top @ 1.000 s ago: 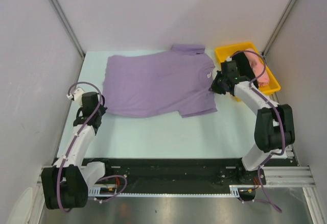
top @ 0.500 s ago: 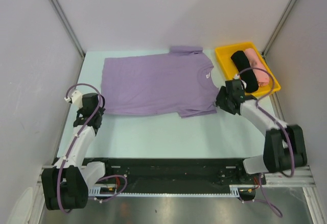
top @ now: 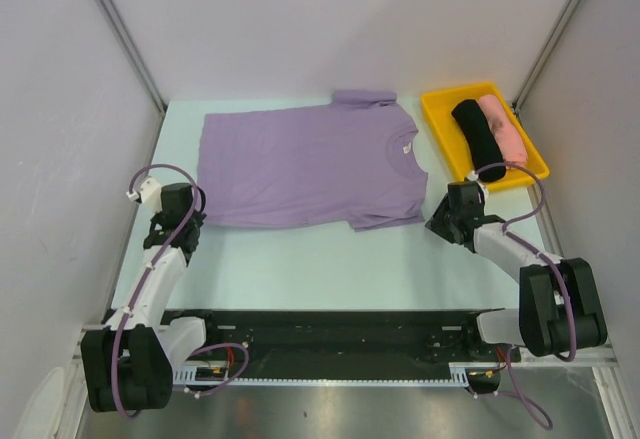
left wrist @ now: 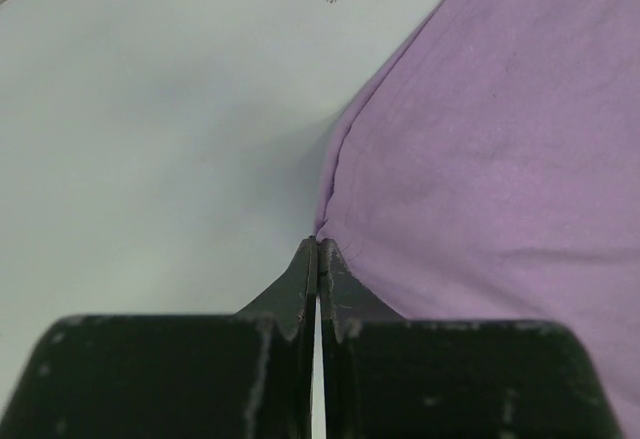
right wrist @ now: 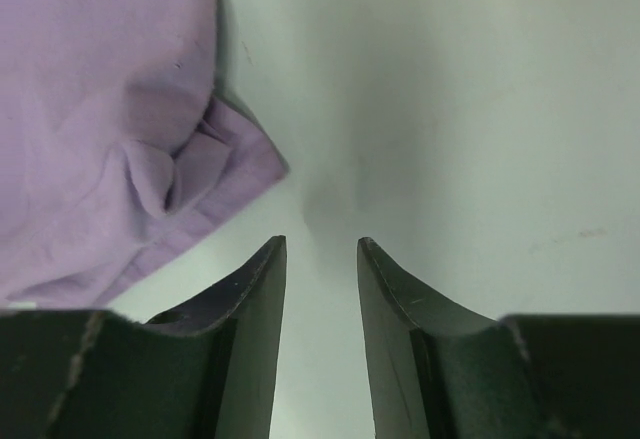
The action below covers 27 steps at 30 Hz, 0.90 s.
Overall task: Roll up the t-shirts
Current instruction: Fold the T-shirt at the center of the board.
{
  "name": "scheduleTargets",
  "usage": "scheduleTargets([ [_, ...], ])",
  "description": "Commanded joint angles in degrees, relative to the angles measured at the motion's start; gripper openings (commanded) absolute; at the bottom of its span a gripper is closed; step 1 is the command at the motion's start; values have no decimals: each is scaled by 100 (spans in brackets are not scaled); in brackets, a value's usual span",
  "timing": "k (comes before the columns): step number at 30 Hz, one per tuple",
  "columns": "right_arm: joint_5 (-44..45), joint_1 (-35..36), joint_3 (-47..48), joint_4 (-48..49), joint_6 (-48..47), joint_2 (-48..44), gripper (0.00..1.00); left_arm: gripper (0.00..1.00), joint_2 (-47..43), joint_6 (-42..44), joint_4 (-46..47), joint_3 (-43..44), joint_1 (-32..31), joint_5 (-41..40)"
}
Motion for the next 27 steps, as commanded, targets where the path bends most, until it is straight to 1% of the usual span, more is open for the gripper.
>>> scheduleTargets([
  [1,-108,52,21,828,194,270,40,0,-19,66,47,225,38,-56],
  [4,-161,52,39,1004,230,516,39,0,7,83,56,260,38,-74],
  [5,-170,52,39,1213,265,578,39,0,16,101,38,269,47,-82],
  [13,-135,131,83,1496,300,957,37,0,51,145,3,348,38,-118],
  [19,-12,201,100,1453,291,1097,19,0,95,153,3,331,38,-170],
  [20,23,202,100,1400,309,1097,11,0,95,153,-14,331,38,-179],
  [22,102,210,100,1173,274,975,2,0,104,154,-32,340,38,-223],
  [23,137,210,109,1093,256,896,0,0,95,153,-58,348,38,-249],
  [26,225,184,100,452,160,335,0,0,-18,180,-189,340,47,-363],
  [27,243,193,100,294,133,-33,0,0,-63,189,-234,331,47,-416],
])
